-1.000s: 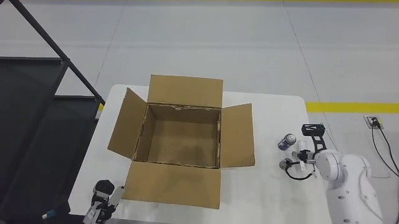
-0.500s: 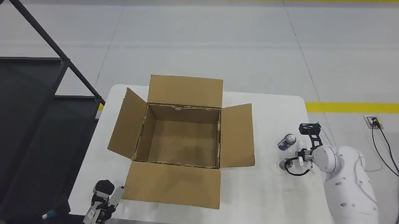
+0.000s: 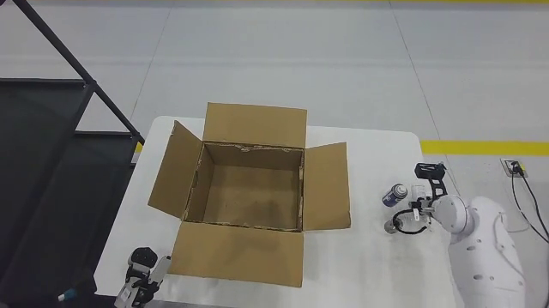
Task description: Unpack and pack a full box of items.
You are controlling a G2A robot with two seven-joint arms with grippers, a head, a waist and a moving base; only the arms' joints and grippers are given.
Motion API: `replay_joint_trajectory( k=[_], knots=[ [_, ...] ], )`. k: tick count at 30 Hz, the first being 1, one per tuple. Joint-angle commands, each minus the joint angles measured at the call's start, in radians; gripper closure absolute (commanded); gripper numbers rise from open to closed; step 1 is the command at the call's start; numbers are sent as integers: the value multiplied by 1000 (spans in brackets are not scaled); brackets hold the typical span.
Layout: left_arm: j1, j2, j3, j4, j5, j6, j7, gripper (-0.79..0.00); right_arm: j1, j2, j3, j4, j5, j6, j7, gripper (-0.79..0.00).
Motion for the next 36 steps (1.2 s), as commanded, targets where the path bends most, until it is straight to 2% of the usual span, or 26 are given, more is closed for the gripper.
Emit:
replay_joint_trajectory(
  k=[1,6,9,12,15,19,22,25,30,34,36],
  knots=[
    [0,0,0,0,0,0,0,-785,-38,2,25,-130,31,18,6,0],
    [0,0,0,0,0,0,0,-785,-169,0,72,-566,190,64,32,0],
    [0,0,0,0,0,0,0,-785,-233,-3,39,-785,264,62,52,0],
    [0,0,0,0,0,0,0,-785,-254,-6,-56,-916,279,67,60,0],
    [0,0,0,0,0,0,0,-785,-223,-10,-205,-954,239,79,66,0],
    [0,0,0,0,0,0,0,-785,-98,-29,-461,-866,158,127,73,0],
    [0,0,0,0,0,0,0,-785,51,-59,-654,-716,106,182,96,0],
    [0,0,0,0,0,0,0,-785,207,-104,-819,-539,117,252,108,0],
    [0,0,0,0,0,0,0,-785,415,-197,-1012,-219,198,343,60,0],
    [0,0,0,0,0,0,0,-785,519,-279,-1123,26,289,365,-7,0],
    [0,0,0,0,0,0,0,-785,558,-320,-1163,150,294,397,-81,0]
  ],
)
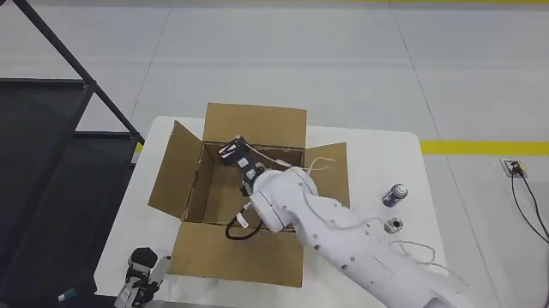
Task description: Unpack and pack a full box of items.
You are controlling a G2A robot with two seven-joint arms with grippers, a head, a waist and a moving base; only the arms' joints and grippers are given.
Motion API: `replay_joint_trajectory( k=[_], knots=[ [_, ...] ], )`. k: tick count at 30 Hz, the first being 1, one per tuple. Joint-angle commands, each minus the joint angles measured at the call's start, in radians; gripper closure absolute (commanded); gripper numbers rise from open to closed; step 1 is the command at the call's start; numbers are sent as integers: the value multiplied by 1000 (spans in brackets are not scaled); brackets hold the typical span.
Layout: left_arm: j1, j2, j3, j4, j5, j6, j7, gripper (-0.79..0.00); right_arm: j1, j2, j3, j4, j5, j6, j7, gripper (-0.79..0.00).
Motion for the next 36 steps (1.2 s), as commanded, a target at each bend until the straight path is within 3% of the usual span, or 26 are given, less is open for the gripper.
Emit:
replay_joint_trajectory(
  k=[1,7,14,15,16,17,19,21,30,36],
  knots=[
    [0,0,0,0,0,0,0,-785,32,-44,-25,147,61,1,-51,0],
    [0,0,0,0,0,0,0,-785,94,-145,-83,421,146,-62,-154,0],
    [0,0,0,0,0,0,0,-785,117,-234,-129,614,170,-129,-204,0],
    [0,0,0,0,0,0,0,-785,119,-244,-133,638,170,-138,-207,-22],
    [0,0,0,0,0,0,0,-785,120,-253,-134,662,173,-145,-211,-225],
    [0,0,0,0,0,0,0,-785,123,-262,-135,685,176,-153,-215,-296],
    [0,0,0,0,0,0,0,-785,127,-277,-134,728,180,-168,-222,-314],
    [0,0,0,0,0,0,0,-785,133,-290,-131,764,187,-183,-230,-376],
    [0,0,0,0,0,0,0,-785,166,-312,-93,840,223,-272,-245,-517],
    [0,0,0,0,0,0,0,-785,173,-284,-52,755,225,-329,-251,-508]
  ],
)
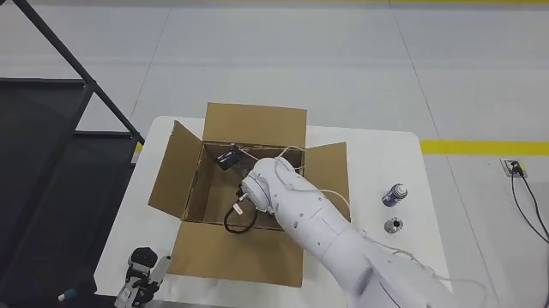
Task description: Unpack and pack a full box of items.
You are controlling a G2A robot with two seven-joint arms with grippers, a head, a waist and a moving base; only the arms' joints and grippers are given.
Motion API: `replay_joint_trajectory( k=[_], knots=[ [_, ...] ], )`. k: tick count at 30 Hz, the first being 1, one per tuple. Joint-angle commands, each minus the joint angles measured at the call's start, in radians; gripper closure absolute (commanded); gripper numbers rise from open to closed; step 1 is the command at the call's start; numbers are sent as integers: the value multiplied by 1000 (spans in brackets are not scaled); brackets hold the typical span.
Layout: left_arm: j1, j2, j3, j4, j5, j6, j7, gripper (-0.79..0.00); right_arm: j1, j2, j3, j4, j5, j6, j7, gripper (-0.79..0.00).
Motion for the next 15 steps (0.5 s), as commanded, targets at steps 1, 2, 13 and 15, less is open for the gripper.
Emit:
replay_joint_trajectory(
  k=[1,2,13,15],
  knots=[
    [0,0,0,0,0,0,0,-785,-4,16,14,-48,-11,0,2,-517],
    [0,0,0,0,0,0,0,-785,-9,29,25,-86,-18,0,9,-523],
    [0,0,0,0,0,0,0,-785,-562,328,445,-1328,-433,42,409,-656],
    [0,0,0,0,0,0,0,-785,-714,363,551,-1547,-490,-20,448,-693]
  ],
)
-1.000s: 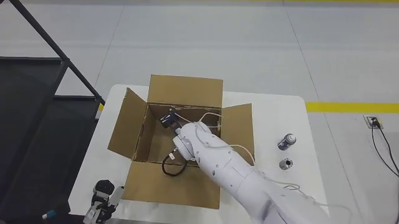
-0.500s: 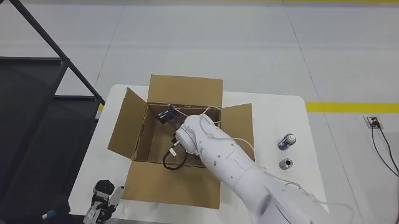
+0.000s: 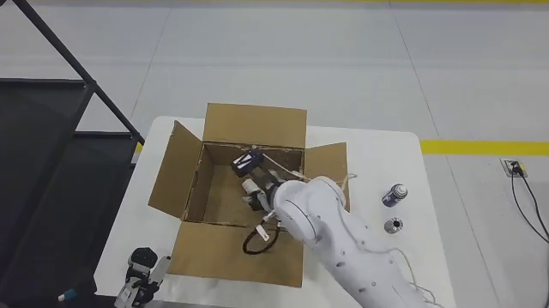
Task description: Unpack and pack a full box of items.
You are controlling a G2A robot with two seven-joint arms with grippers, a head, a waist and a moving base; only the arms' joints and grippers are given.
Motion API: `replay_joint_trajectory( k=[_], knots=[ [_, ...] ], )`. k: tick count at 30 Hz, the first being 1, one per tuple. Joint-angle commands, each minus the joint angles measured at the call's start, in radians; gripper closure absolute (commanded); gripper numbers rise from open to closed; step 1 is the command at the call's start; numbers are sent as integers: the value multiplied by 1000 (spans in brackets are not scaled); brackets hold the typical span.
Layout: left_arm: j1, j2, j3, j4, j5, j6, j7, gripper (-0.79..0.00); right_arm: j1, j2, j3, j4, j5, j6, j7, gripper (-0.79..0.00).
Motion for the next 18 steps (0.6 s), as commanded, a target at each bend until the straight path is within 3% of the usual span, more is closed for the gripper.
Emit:
replay_joint_trajectory(
  k=[1,2,5,9,14,18],
  knots=[
    [0,0,0,0,0,0,0,-785,-155,26,114,-361,-47,-48,16,-736],
    [0,0,0,0,0,0,0,-785,-206,35,164,-424,-57,-64,11,-776],
    [0,0,0,0,0,0,0,-785,-314,54,330,-550,-64,-74,-34,-785],
    [0,0,0,0,0,0,0,-785,-390,69,590,-582,12,-54,-87,-785],
    [0,0,0,0,0,0,0,-785,-373,90,834,-423,152,-103,-67,-785],
    [0,0,0,0,0,0,0,-785,-290,109,879,-215,124,-139,-39,-785]
  ],
)
